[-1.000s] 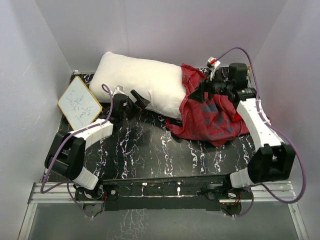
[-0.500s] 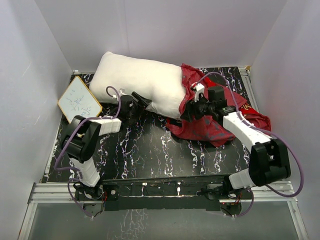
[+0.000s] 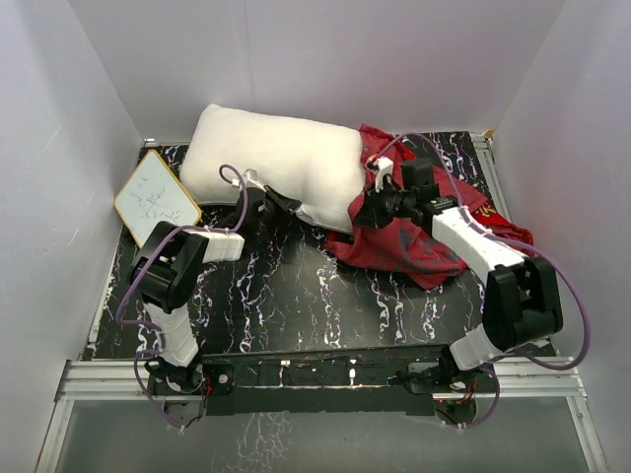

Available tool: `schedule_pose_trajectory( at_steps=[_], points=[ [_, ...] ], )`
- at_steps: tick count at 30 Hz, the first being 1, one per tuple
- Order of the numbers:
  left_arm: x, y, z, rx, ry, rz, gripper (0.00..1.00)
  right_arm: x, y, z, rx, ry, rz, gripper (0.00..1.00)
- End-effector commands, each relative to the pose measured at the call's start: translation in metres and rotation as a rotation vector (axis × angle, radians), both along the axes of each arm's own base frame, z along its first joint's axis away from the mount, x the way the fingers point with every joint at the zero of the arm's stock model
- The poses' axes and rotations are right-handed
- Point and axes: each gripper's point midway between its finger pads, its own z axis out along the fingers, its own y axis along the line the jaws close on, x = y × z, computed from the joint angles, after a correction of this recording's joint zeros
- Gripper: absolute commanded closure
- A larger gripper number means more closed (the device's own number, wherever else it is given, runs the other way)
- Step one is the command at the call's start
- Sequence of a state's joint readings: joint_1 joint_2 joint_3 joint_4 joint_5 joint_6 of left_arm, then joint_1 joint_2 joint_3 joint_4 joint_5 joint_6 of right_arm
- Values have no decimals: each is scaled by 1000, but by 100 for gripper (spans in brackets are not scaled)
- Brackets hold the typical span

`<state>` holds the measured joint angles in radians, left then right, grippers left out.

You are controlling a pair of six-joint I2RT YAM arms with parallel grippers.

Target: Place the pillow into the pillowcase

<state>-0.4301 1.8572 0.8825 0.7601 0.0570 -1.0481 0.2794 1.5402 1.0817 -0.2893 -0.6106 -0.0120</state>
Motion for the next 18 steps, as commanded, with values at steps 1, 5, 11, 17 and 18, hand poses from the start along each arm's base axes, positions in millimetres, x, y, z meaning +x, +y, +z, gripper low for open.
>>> schedule_pose_trajectory(
  at_steps=[1,5,11,17,18],
  points=[
    [-29,-43,45,90,-195,-227,100,-32,27,101,180,-242,265,92],
    [-59,-68,71,152,-326,-355,100,-34,30,147,224,-344,287,92],
    [-120,-101,111,175,-485,-535,100,4,4,198,219,-444,117,92],
    [-178,-112,107,154,-488,-707,100,-9,-22,148,159,-374,176,92],
    [-188,-113,98,160,-461,-742,100,-25,-19,130,147,-338,253,92]
  ],
)
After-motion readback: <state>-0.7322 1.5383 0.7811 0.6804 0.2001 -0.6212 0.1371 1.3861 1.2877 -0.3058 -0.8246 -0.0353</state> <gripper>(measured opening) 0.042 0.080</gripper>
